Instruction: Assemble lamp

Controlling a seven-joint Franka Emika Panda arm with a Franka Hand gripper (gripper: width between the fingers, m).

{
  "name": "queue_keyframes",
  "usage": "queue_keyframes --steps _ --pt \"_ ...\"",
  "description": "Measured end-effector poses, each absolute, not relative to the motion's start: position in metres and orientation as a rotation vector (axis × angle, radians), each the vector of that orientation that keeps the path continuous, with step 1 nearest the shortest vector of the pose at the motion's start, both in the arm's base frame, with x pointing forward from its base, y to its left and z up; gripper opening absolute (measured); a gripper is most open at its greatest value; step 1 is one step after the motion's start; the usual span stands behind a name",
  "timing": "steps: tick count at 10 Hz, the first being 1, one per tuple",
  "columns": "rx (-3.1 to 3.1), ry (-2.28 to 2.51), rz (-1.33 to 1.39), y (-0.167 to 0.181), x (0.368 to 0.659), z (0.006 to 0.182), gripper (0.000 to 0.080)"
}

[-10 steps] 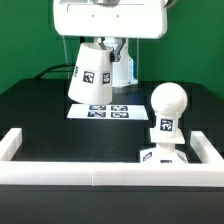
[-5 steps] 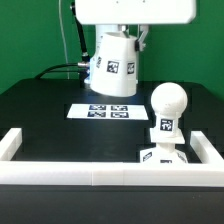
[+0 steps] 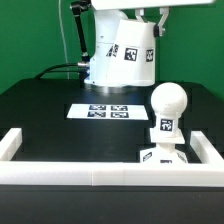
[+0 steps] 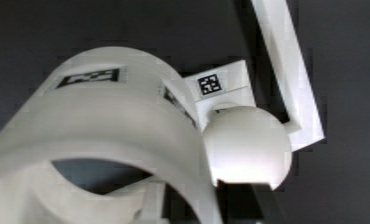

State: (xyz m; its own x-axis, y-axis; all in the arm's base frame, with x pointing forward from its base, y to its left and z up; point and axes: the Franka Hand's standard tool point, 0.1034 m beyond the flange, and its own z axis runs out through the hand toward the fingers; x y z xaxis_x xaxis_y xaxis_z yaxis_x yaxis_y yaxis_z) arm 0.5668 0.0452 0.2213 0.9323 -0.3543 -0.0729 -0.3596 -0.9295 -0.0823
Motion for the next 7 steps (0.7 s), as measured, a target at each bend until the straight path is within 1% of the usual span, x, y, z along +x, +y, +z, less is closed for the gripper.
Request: queue_keyframes --steps 2,3,4,5,7 --pt "-2.995 0.542 0.086 0.045 0.567 0.221 0.0045" --pt "-2.991 0.537 0.084 0.053 0.572 0.230 0.0045" --pt "-2.981 0.523 0.053 0.063 0.583 0.239 0.0045" --pt "-2.982 0.516 0.036 0.070 0.594 0.243 0.0045" --pt "-2.985 0.524 0.026 0.084 0.611 0.245 0.0045"
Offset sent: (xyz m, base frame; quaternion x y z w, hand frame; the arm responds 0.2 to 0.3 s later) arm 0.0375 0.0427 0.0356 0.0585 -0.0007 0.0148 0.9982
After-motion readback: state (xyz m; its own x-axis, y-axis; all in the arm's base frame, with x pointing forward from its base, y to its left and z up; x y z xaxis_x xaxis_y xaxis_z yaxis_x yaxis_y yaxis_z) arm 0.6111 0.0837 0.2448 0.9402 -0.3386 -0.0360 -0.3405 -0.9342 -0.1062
